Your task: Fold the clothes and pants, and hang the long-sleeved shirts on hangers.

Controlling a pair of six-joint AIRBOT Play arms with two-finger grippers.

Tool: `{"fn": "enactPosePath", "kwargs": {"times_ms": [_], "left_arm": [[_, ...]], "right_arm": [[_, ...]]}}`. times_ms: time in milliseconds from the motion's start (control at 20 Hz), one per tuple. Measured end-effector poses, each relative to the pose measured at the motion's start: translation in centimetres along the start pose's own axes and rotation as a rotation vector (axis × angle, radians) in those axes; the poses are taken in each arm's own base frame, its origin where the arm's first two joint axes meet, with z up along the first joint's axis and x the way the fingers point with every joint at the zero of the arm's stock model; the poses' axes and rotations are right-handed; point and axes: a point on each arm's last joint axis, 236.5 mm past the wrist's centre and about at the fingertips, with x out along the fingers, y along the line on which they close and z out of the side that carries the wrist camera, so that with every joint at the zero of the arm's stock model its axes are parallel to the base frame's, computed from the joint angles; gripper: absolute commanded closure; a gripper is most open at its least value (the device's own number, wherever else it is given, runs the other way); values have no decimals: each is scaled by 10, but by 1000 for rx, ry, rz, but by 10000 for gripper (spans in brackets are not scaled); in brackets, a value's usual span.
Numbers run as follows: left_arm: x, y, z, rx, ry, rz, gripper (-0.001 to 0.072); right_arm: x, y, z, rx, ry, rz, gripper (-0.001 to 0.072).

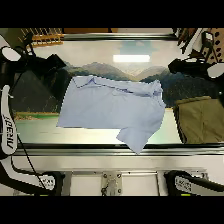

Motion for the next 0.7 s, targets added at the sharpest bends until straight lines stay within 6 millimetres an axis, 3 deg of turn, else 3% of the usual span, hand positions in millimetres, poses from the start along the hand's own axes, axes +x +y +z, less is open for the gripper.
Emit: {"fn": "enactPosePath", "kwargs": {"times_ms": [150,400,550,700], "left_arm": [[-18,45,-46,-55,75,111,100],[-27,123,-192,-287,251,251,100],[-24,149,-264,-439,283,300,100],[-12,156,-297,-562,254,290,101]], "right_arm": [[-27,-1,-25,-23,76,-11,242],[-65,10,-93,-32,203,-1,242],[-78,16,-121,-21,237,15,242],[-84,23,-134,2,250,40,242]]}}
